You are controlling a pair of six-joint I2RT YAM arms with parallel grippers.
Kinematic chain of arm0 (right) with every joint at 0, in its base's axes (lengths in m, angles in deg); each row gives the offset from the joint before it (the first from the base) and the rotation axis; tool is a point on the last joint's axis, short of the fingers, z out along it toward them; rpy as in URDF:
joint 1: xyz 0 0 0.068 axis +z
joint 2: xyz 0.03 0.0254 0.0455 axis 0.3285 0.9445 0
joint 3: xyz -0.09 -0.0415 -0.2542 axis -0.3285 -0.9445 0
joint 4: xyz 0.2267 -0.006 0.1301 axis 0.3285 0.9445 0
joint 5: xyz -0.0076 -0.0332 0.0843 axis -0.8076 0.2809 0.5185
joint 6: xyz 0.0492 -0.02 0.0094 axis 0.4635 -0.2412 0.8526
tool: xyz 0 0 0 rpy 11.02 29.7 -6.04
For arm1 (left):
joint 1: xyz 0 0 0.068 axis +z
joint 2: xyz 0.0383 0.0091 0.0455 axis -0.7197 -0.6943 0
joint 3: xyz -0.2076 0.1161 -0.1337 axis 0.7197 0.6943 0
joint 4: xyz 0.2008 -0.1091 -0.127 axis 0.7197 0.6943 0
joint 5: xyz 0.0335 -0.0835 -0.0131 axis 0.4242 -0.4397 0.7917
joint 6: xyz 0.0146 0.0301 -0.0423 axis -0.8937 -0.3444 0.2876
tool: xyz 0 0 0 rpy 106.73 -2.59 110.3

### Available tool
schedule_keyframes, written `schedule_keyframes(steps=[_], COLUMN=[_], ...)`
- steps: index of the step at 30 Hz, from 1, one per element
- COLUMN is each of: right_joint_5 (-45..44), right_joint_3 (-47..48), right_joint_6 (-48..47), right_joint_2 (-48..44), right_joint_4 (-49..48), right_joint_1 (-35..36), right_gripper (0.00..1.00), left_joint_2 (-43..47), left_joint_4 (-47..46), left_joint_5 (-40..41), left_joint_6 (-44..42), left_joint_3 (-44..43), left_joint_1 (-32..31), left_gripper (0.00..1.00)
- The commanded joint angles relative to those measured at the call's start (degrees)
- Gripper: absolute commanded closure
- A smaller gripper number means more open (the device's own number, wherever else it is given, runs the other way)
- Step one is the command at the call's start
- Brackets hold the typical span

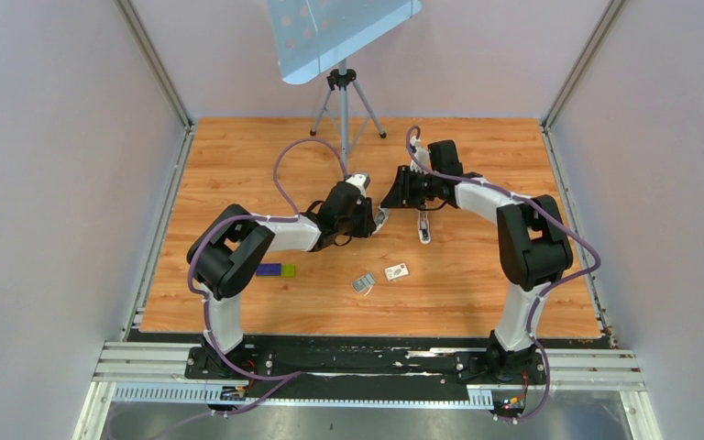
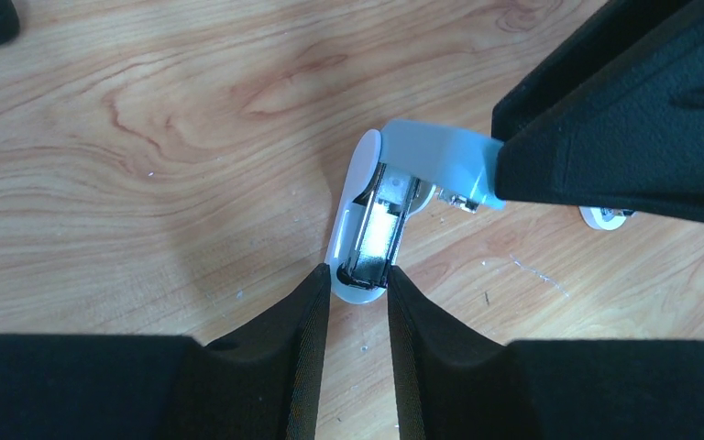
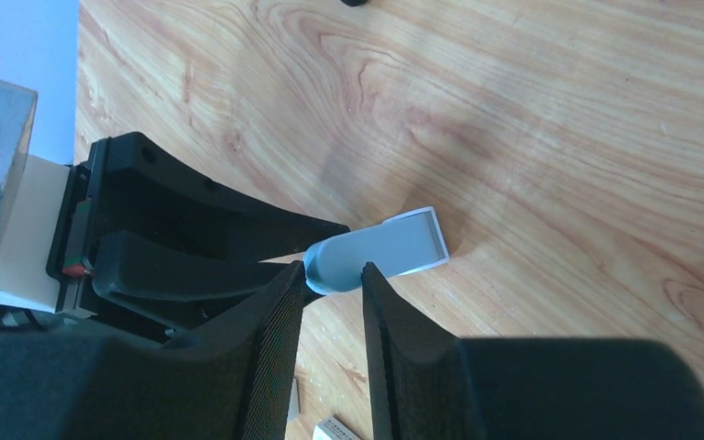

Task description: Load the staples into the stapler

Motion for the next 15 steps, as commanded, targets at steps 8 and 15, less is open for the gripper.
schedule_keyframes(steps=[8,15], right_joint_5=[2.94,0.68], right_joint_3=[-2.43,-2.41], right_joint_6=[1.05,3.41], right_joint_2=[-1.86,-1.94], right_joint_4=[0.83,1.32], right_joint_1=[0.92,1.39], right_gripper=[0.64,0.63], left_joint_2=[4.0,7.16], left_joint_4=[-1.78,-3.18], left_joint_5=[0.57,0.65], left_joint_6=[4.55,7.65], left_joint_3=[4.07,6.88], left_joint_1=[2.48,4.21], left_gripper=[0.65,0.65])
